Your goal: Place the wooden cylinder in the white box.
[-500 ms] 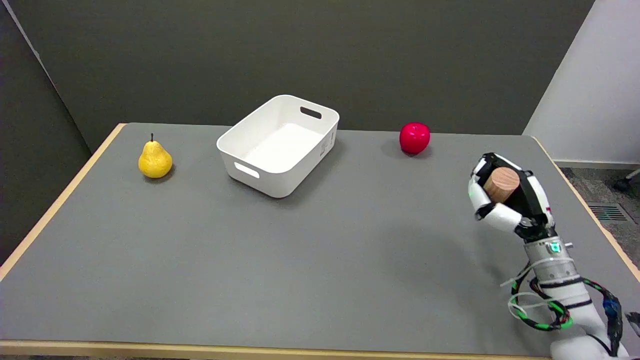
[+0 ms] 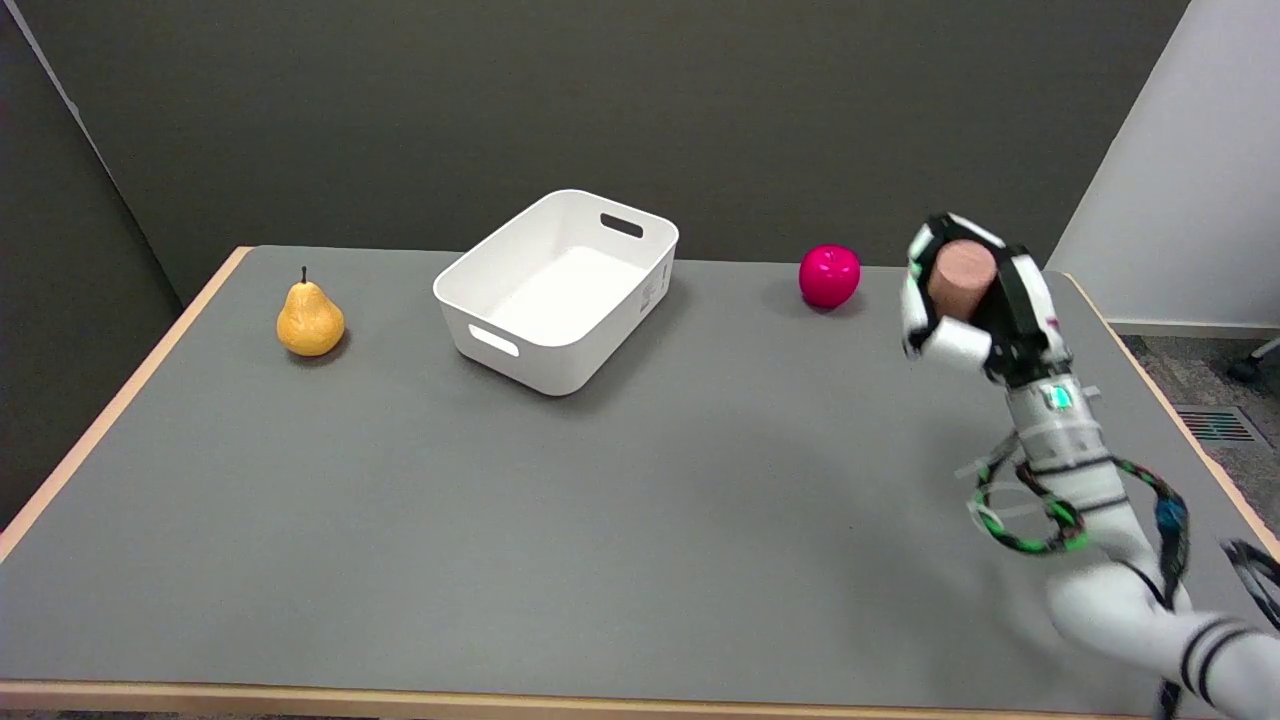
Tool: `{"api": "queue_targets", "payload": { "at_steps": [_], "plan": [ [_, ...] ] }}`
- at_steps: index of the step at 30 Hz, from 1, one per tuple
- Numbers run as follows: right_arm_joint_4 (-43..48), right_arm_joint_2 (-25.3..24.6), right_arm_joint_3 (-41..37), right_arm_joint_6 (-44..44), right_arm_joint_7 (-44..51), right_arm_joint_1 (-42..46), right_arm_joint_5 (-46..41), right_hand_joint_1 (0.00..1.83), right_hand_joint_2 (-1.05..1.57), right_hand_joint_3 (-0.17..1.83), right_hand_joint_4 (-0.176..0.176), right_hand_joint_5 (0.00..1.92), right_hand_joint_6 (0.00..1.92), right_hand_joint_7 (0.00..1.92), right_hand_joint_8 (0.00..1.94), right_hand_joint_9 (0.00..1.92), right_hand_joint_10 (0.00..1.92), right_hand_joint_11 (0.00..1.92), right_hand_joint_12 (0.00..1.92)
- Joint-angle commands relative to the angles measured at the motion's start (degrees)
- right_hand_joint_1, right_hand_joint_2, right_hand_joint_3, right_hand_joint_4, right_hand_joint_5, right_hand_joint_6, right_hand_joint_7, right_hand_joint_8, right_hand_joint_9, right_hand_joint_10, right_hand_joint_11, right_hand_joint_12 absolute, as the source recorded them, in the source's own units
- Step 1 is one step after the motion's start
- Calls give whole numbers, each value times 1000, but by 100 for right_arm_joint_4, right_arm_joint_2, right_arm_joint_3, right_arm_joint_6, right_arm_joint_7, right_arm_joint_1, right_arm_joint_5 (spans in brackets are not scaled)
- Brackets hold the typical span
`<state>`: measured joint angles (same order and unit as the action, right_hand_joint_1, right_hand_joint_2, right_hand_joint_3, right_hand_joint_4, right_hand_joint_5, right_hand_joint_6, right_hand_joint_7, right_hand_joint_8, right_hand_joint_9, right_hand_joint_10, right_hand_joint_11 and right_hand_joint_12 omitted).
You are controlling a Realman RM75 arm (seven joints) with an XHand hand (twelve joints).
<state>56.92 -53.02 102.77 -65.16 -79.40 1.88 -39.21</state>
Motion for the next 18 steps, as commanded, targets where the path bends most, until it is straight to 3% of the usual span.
{"api": "queue_targets", "payload": {
  "at_steps": [1, 12, 18],
  "plan": [
    [-337, -151, 1770, 1297, 748, -3128, 102, 1280, 951, 911, -97, 621, 1574, 606, 1941, 919, 1921, 888, 1921],
    [-1721, -1370, 2385, 2007, 277, -4752, 1767, 1284, 932, 942, -78, 636, 1576, 620, 1941, 931, 1921, 906, 1921],
    [-1974, -1778, 2471, 2249, -43, -5023, 2454, 1279, 953, 908, -62, 624, 1570, 605, 1941, 906, 1921, 826, 1921]
  ]
}}
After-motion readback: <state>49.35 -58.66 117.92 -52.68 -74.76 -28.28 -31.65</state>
